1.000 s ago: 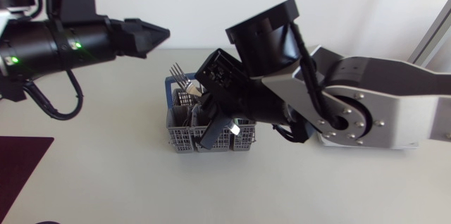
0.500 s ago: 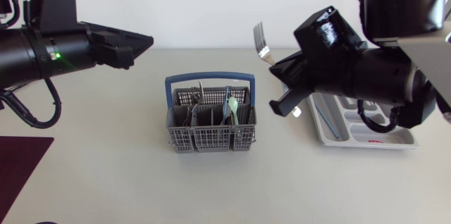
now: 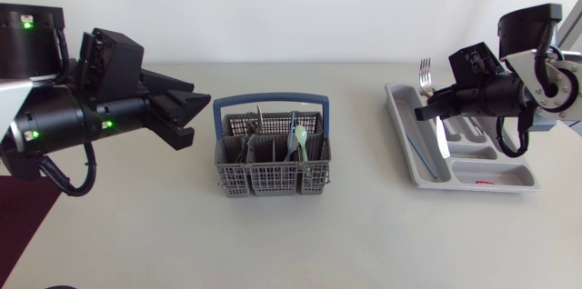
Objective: Sort the cutlery from the basket into the organizer compartments.
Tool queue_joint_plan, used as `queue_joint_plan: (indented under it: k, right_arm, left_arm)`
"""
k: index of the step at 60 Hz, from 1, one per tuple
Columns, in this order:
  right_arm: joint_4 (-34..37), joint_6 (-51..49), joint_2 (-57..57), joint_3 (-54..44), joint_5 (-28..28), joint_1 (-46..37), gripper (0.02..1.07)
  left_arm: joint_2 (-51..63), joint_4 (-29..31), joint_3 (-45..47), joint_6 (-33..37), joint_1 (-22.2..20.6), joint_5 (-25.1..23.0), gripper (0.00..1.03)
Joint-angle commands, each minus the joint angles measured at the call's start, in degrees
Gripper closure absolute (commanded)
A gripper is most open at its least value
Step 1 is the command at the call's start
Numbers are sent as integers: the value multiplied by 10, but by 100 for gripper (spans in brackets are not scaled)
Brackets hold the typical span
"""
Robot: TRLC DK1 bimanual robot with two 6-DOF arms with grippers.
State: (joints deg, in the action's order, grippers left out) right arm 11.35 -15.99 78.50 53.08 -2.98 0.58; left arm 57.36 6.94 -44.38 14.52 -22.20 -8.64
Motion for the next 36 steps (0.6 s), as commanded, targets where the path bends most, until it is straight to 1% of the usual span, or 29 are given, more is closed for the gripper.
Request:
queue_joint_plan:
  k: [1, 10, 18, 36]
  right_arm:
    - [-10, 22, 36, 15, -3, -16, 101]
    - [-10, 40, 97, 41, -1, -35, 101]
    - [-11, 43, 117, 55, 1, -48, 101]
    - [-2, 34, 194, 130, 9, -110, 101]
  left_arm:
    - [-7, -19, 23, 36, -7, 3, 58]
    - [2, -32, 35, 60, -13, 6, 58]
    - [3, -35, 41, 64, -14, 8, 58]
    - [3, -36, 47, 73, -17, 10, 58]
